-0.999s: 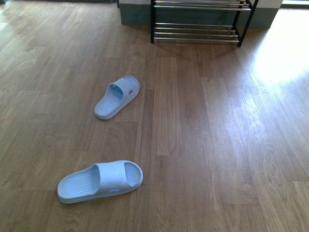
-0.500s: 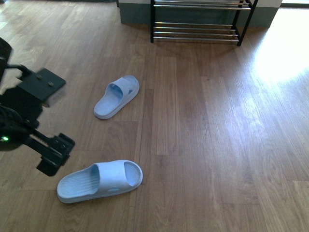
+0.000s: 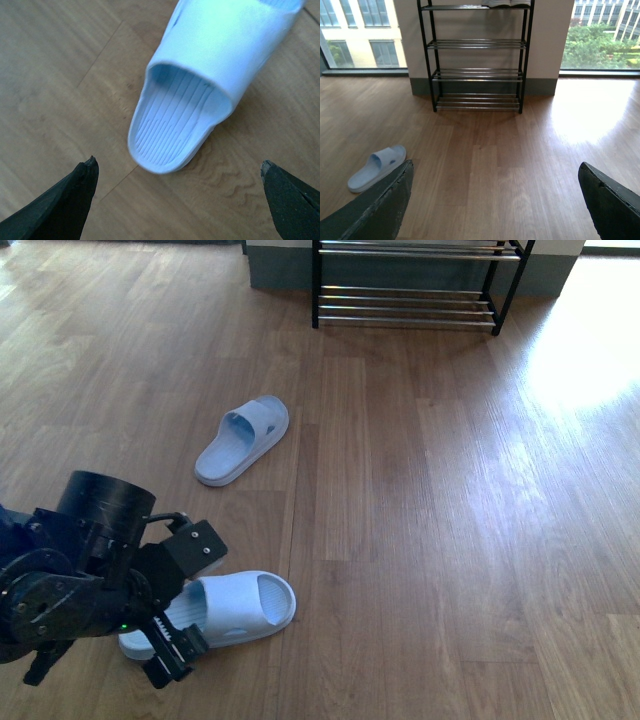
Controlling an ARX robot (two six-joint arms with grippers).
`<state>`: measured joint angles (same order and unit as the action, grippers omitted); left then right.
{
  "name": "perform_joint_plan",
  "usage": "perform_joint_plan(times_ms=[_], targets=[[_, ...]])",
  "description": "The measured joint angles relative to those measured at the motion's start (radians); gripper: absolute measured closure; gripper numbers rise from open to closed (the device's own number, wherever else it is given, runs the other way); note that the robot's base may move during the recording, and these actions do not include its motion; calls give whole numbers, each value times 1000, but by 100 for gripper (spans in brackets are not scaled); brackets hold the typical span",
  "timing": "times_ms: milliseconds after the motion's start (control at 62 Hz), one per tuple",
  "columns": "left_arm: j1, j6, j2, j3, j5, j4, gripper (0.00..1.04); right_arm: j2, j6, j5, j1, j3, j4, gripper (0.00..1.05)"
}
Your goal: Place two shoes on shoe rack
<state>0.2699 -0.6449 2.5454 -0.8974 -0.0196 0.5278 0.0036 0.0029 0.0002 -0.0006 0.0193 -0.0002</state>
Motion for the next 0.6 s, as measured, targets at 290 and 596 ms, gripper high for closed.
perform_joint_plan(times_ms=[290,596], targets=[[15,5,154,-133,117,-71,9,0,0,0,0,0,0,9],[25,4,284,-259,140,-40,9,0,0,0,0,0,0,9]])
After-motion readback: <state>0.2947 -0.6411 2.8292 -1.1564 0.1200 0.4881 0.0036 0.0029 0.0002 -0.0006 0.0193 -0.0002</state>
